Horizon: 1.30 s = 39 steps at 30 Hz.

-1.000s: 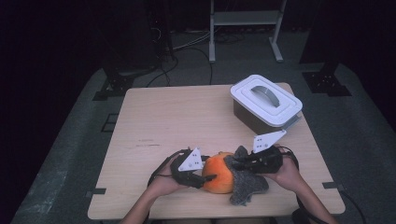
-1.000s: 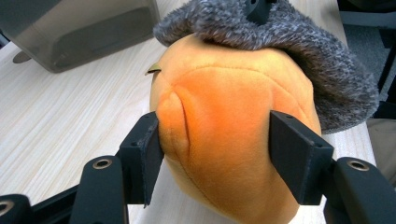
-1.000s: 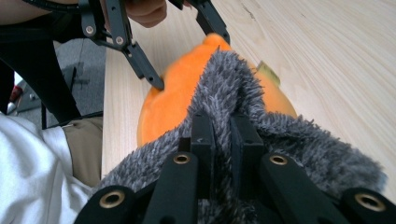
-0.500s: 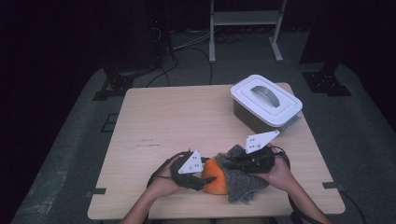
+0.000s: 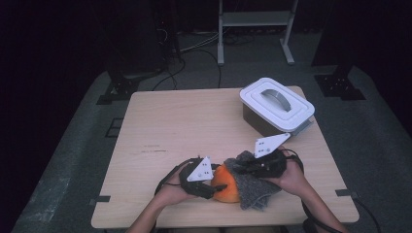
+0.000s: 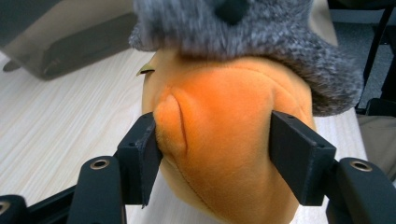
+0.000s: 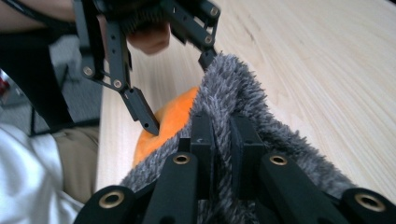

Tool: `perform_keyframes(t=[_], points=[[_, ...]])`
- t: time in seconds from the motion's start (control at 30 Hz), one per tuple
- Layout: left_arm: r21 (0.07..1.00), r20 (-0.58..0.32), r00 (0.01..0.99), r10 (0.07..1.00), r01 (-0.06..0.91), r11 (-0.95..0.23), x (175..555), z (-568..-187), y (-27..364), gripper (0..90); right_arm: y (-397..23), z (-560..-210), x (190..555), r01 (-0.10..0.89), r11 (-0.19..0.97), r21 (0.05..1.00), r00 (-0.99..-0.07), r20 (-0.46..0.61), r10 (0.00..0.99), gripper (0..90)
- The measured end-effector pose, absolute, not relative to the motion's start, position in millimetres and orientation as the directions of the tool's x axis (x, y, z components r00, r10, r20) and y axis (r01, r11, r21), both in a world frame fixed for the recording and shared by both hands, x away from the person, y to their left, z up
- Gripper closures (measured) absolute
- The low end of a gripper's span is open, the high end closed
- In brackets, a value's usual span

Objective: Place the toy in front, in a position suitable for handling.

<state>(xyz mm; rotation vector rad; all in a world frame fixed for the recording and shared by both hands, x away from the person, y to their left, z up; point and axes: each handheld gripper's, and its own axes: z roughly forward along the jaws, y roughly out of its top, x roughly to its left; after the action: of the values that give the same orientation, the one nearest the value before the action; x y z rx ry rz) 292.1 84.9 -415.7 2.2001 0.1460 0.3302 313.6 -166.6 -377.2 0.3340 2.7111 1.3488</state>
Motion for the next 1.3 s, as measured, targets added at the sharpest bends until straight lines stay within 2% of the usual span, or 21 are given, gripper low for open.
perform_keyframes(t=[0.17, 0.27, 0.33, 0.37, 0.4, 0.6, 0.73, 0.83, 0.97, 1.03, 1.1, 1.27, 1.3], points=[[0.819, 0.112, 0.962, 0.249, 0.053, -0.572, 296.2, -416.5, 88.2, 20.1, -165.6, -388.0, 313.6, 0.177, 0.580, 0.795, -0.969, 0.036, 0.245, 81.0], [0.827, 0.054, 0.966, 0.254, 0.100, -0.554, 299.1, -418.0, 87.0, 17.1, -169.9, -390.5, 310.1, 0.186, 0.569, 0.801, -0.967, 0.046, 0.251, 81.0], [0.813, -0.016, 0.971, 0.240, 0.152, -0.562, 303.6, -421.9, 84.2, 14.4, -169.8, -390.6, 306.9, 0.180, 0.572, 0.801, -0.968, 0.040, 0.248, 81.1], [0.807, -0.033, 0.972, 0.233, 0.163, -0.568, 304.4, -423.8, 82.7, 15.3, -168.5, -390.5, 305.1, 0.176, 0.574, 0.800, -0.969, 0.039, 0.243, 81.2], [0.797, -0.051, 0.975, 0.218, 0.171, -0.579, 304.2, -426.1, 80.6, 20.1, -167.0, -390.6, 304.0, 0.169, 0.576, 0.800, -0.971, 0.037, 0.235, 81.1], [0.802, 0.077, 0.971, 0.227, 0.075, -0.592, 299.3, -419.3, 81.9, 39.3, -163.1, -384.3, 304.7, 0.165, 0.577, 0.800, -0.975, 0.042, 0.220, 81.1], [0.805, 0.166, 0.960, 0.224, 0.000, -0.594, 299.8, -416.6, 86.0, 42.0, -157.3, -373.4, 306.1, 0.133, 0.593, 0.794, -0.977, 0.004, 0.214, 81.0], [0.815, 0.179, 0.959, 0.220, -0.019, -0.579, 301.2, -418.2, 89.8, 42.4, -155.6, -367.2, 309.0, 0.115, 0.589, 0.800, -0.977, -0.017, 0.213, 80.8], [0.806, 0.197, 0.962, 0.190, -0.049, -0.590, 302.4, -422.6, 92.0, 41.0, -153.2, -370.9, 314.8, 0.119, 0.608, 0.785, -0.979, -0.010, 0.205, 80.7], [0.813, 0.176, 0.966, 0.191, -0.033, -0.582, 304.4, -424.3, 94.9, 39.1, -155.0, -376.6, 317.5, 0.129, 0.613, 0.780, -0.980, 0.004, 0.201, 80.7], [0.821, 0.143, 0.970, 0.197, -0.005, -0.571, 306.7, -424.8, 98.9, 36.4, -159.3, -379.3, 317.7, 0.146, 0.608, 0.780, -0.978, 0.023, 0.206, 80.7], [0.848, 0.031, 0.971, 0.235, 0.099, -0.521, 311.1, -421.1, 100.5, 20.7, -170.8, -387.0, 316.6, 0.179, 0.594, 0.784, -0.971, 0.044, 0.234, 80.8], [0.853, -0.002, 0.971, 0.237, 0.125, -0.506, 311.8, -420.1, 99.5, 19.8, -171.2, -387.8, 316.1, 0.189, 0.586, 0.788, -0.970, 0.057, 0.235, 80.8]])
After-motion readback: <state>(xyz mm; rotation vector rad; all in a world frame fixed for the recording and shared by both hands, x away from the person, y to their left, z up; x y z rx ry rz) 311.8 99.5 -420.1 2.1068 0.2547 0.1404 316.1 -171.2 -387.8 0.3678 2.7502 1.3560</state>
